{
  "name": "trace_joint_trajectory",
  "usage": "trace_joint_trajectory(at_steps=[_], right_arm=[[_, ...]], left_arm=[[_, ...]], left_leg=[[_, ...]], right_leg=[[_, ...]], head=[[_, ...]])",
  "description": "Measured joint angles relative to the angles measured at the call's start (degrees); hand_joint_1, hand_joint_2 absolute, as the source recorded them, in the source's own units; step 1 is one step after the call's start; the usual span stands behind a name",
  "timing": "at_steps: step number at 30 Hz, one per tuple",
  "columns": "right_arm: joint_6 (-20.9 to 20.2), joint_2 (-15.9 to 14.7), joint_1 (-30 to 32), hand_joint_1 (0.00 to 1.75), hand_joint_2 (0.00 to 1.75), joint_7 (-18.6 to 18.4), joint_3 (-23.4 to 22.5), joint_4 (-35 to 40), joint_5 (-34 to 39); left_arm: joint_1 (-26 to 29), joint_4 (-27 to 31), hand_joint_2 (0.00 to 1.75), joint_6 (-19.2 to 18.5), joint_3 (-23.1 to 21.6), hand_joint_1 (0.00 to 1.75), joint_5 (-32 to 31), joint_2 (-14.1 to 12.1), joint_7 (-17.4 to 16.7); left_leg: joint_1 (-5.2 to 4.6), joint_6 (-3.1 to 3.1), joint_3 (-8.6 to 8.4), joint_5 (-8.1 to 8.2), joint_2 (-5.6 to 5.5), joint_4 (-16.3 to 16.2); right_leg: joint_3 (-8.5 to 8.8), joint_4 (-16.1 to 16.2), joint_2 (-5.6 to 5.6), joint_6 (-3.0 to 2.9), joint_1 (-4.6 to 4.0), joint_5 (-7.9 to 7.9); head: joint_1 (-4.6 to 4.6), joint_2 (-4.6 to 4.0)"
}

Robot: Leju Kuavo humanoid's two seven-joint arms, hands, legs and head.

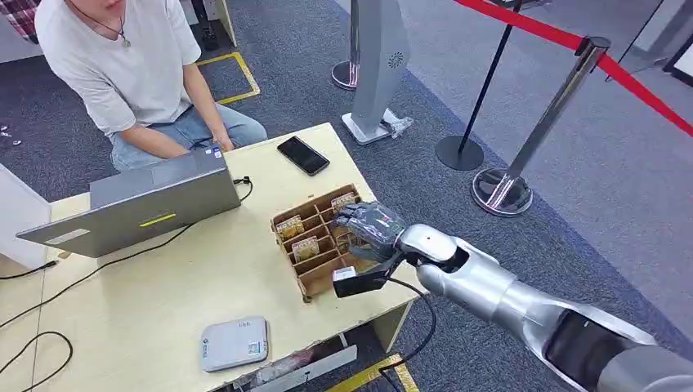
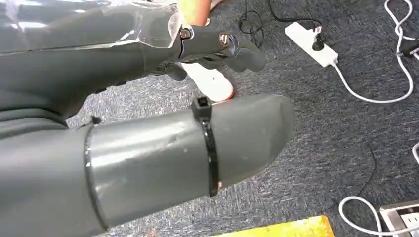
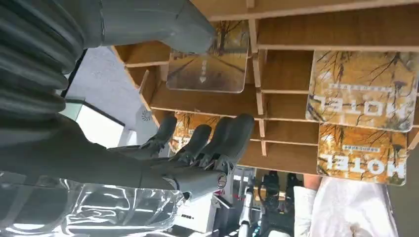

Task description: Pass the card to the sensor for recognition and then transmit it.

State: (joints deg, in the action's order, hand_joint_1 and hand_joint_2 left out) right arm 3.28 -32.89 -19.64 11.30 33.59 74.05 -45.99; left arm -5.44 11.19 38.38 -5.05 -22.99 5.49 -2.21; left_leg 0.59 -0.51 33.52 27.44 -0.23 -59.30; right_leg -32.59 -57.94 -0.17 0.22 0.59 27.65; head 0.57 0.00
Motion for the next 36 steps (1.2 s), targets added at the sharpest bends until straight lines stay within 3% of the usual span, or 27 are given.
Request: trace_joint_trajectory(at_steps=[36], right_arm=[[0.20,-0.52,-1.86,0.75,1.75,-0.26,1.36,-1.66,1.99]], left_arm=[[0.05,0.00,0.00,0.07,1.22,0.00,-0.22,-0.02,0.52]], left_leg=[[0.00,0.00,-0.01,0.00,0.00,0.00]], right_leg=[[0.00,0.00,0.00,0.01,0.00,-0.01]], head=[[0.00,0.00]])
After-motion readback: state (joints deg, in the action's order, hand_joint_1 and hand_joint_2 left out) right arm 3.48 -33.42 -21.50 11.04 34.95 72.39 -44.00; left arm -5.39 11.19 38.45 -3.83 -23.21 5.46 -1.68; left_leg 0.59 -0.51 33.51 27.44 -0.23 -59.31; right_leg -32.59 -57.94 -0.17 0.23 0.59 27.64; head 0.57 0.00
